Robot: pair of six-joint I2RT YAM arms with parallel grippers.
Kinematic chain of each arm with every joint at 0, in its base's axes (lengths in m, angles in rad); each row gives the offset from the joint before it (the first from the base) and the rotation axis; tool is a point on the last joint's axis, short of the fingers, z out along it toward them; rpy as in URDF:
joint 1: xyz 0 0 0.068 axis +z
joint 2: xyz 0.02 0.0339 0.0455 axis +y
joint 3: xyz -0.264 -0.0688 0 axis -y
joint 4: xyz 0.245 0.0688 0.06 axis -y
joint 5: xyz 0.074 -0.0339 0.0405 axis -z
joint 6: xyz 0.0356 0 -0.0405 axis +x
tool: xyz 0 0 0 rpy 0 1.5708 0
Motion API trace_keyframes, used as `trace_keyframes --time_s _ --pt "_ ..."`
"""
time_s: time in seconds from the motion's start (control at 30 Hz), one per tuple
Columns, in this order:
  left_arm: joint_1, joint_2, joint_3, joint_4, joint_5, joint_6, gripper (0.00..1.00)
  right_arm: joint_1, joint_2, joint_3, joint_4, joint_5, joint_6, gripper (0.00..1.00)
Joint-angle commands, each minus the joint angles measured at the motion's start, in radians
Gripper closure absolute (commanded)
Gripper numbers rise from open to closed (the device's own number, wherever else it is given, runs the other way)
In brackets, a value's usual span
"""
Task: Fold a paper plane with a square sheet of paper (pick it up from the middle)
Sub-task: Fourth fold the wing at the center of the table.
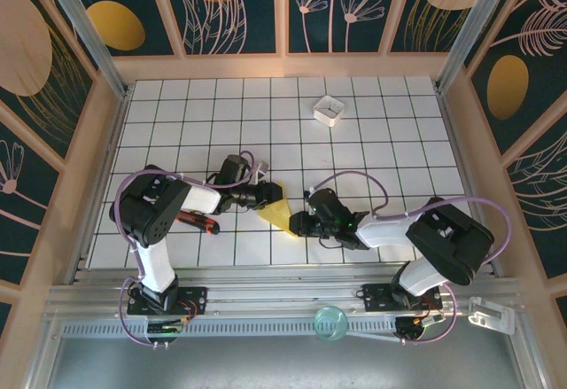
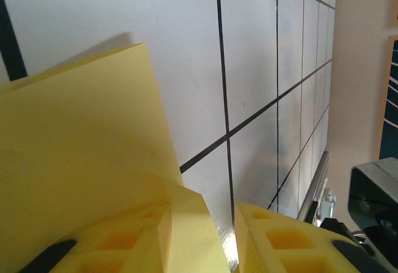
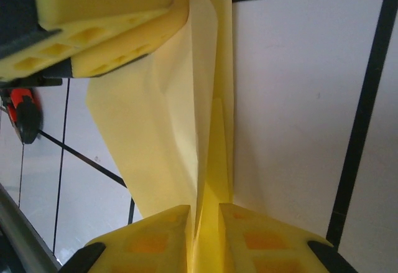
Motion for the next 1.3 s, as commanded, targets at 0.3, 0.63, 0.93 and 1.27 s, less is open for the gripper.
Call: trace_keyframes --time_s 0.3,0.63,0.93,1.27 --pt "0.009 0.034 -0.036 -0.068 -0.048 0.035 0.66 0.000 -0.010 -0.011 0.011 -0.017 0.015 0.91" --pt "0.010 0.030 -0.036 -0.068 -0.048 0.038 0.66 0.008 0.030 -0.021 -0.006 -0.001 0.041 0.97" --pt "0.011 0.033 -0.042 -0.066 -0.049 0.041 0.66 0.007 0.005 -0.013 -0.019 0.002 0.023 0.95" --pt "0.010 0.032 -0.042 -0.068 -0.046 0.043 0.66 0.022 -0.048 -0.017 -0.019 -0.012 0.002 0.86"
